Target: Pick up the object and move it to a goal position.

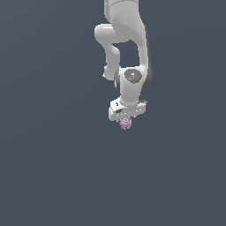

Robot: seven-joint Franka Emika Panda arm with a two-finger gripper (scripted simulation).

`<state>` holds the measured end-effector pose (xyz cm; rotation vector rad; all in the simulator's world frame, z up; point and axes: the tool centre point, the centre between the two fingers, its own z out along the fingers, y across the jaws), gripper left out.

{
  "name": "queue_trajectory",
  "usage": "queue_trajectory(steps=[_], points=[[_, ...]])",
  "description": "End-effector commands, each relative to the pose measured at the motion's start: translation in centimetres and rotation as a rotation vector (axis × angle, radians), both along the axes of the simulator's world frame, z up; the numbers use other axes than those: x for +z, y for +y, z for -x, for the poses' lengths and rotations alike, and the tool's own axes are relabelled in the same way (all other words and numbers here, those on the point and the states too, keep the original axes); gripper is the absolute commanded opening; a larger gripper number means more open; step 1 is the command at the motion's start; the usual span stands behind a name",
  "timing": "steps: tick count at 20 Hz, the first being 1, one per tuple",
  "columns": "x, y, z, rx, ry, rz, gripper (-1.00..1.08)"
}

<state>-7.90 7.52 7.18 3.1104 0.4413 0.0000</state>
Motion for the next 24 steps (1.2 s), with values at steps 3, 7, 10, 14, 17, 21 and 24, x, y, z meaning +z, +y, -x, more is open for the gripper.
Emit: queue_trajectory(steps=[3,7,10,14,17,21,24], points=[[-2.1,0.0,0.1,0.001,0.000,0.000,1.00],[-3.0,0.1,0.1,0.002,0.000,0.000,1.00],[-3.2,0.1,0.1,0.002,0.000,0.000,-1.00],[-3.2,0.1,0.1,0.002,0.000,0.000,-1.00],[-3.2,0.1,0.1,0.002,0.000,0.000,-1.00],[-3.0,0.1,-0.1,0.002,-0.003,0.000,-1.00],[-2.6,0.2,-0.2,0.002,-0.003,0.000,-1.00]])
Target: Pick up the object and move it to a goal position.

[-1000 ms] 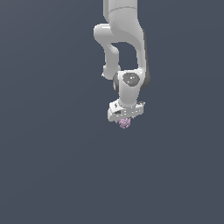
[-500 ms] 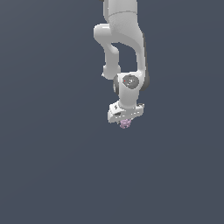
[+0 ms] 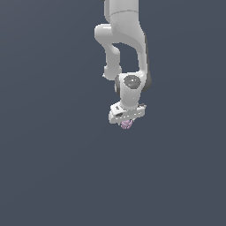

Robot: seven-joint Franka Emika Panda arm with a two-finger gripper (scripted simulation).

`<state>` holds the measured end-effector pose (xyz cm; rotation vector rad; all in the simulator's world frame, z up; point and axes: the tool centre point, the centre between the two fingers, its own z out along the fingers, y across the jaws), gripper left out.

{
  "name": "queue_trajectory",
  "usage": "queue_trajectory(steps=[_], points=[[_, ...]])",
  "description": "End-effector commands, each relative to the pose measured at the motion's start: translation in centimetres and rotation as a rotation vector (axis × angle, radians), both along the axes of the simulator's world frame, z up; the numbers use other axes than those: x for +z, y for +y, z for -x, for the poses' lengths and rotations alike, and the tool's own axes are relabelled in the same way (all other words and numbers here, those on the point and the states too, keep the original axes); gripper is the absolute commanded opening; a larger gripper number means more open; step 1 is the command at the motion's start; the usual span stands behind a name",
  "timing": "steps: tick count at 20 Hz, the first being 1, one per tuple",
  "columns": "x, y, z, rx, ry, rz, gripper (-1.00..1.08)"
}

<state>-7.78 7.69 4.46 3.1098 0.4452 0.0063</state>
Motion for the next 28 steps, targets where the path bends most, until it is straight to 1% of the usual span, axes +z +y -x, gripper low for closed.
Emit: queue_trajectory(steps=[1,6,11,28], points=[[0.4,0.1,-0.1,0.000,0.001,0.000,-1.00],[2.4,0.7,-0.5,0.000,0.001,0.000,-1.00],[5.6,1.7,-1.3,0.000,0.001,0.000,-1.00],[21.7,6.5,-5.3,0.000,0.002,0.000,-1.00]])
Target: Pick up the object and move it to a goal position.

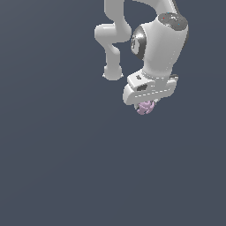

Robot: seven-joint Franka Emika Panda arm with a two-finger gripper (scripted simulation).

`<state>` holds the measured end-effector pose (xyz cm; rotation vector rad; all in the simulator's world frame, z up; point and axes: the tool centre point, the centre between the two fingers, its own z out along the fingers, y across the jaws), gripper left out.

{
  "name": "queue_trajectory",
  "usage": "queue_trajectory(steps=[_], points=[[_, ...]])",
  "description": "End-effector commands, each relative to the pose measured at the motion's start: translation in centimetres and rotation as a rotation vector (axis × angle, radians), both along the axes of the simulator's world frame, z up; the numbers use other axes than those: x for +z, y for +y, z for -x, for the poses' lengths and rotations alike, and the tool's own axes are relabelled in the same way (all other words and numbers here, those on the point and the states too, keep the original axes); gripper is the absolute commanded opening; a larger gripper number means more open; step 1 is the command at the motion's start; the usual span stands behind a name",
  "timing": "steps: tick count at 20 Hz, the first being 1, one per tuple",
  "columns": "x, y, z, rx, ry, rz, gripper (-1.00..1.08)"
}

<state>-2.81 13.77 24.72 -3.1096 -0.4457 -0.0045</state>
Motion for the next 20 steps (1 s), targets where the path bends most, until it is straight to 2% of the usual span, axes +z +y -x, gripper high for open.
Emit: queue_trajectory(steps=[1,10,20], points=[[2.4,0.7,-0.6,0.000,0.001,0.000,-1.00],[10.1,3.0,-2.7,-0.001,0.002,0.000,-1.00],[16.3,4.9,-4.5,-0.001,0.002,0.000,-1.00]])
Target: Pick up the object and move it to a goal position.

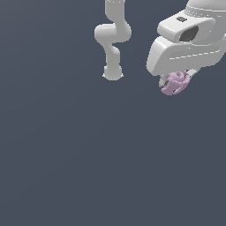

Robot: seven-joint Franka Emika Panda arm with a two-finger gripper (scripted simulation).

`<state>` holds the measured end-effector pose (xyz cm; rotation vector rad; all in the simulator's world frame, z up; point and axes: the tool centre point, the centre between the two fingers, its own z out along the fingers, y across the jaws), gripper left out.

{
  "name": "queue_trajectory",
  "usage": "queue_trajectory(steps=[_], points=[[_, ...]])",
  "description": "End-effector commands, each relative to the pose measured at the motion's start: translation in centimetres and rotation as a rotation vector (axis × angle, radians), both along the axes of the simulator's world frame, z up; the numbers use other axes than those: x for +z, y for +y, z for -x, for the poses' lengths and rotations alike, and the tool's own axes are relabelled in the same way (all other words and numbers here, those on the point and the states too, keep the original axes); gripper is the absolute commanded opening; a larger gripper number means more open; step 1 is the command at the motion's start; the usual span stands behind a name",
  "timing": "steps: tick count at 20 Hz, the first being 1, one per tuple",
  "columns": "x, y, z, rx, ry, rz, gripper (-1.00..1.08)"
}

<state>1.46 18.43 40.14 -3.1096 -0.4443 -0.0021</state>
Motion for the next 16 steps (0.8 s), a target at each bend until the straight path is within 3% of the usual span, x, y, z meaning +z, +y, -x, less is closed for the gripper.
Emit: queue_trajectory(steps=[1,16], points=[[1.4,0.4,-0.4,0.000,0.001,0.000,-1.00],[7.3,2.3,-2.3,-0.001,0.001,0.000,-1.00]])
